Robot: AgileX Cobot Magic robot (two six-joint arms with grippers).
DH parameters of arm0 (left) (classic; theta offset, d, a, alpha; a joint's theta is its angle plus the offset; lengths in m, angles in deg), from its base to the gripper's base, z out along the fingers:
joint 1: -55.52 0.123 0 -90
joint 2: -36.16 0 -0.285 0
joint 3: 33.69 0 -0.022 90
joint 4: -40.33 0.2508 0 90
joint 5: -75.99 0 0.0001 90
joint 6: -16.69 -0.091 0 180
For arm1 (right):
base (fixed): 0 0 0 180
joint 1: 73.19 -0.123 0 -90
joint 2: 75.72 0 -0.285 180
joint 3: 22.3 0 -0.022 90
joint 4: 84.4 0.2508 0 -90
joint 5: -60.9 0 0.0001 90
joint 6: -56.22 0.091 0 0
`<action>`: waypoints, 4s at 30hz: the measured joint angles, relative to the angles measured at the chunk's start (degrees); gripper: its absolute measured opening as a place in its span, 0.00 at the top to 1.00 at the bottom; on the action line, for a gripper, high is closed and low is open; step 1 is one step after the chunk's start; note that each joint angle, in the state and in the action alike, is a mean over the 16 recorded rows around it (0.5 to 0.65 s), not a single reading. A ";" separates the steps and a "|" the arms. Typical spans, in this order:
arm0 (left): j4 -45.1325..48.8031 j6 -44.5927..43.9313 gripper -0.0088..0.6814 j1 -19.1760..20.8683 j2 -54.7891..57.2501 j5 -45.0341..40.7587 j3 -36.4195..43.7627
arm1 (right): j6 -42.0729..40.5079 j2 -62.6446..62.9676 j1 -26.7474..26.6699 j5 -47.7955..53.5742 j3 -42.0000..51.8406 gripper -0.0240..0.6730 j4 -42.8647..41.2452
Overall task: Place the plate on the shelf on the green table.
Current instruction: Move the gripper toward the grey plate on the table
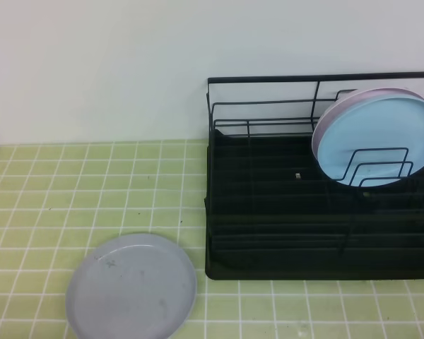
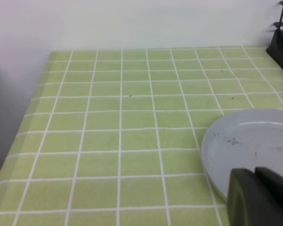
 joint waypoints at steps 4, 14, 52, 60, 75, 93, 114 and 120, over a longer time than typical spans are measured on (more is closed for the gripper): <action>0.00 0.00 0.99 0.00 0.00 0.00 0.00 | 0.00 0.00 0.00 0.00 0.00 0.97 0.00; 0.14 -0.14 0.99 0.00 0.00 0.00 0.00 | 0.00 0.00 0.00 0.00 0.00 0.97 0.00; 0.37 -0.39 0.99 0.00 0.00 52.74 -0.12 | -2.75 0.00 0.00 -46.32 -0.46 0.97 2.51; -0.23 0.25 0.99 0.00 -0.01 41.16 -3.49 | -7.93 -0.01 0.00 -41.05 -5.60 0.97 6.71; -2.12 1.94 0.99 0.00 -0.01 5.45 -15.23 | -13.83 -6.60 0.00 -9.81 -22.02 0.96 8.39; -8.36 8.44 0.99 0.00 21.11 -28.89 -37.30 | -14.12 -26.85 0.00 1.28 -26.36 0.96 10.75; -11.71 -2.18 0.38 0.00 71.94 -26.97 -49.91 | -14.13 -27.57 0.00 2.13 -25.37 0.96 13.68; -10.98 -3.06 0.33 0.00 81.46 -21.03 -49.95 | -14.13 -27.53 0.00 0.43 -24.11 0.96 13.99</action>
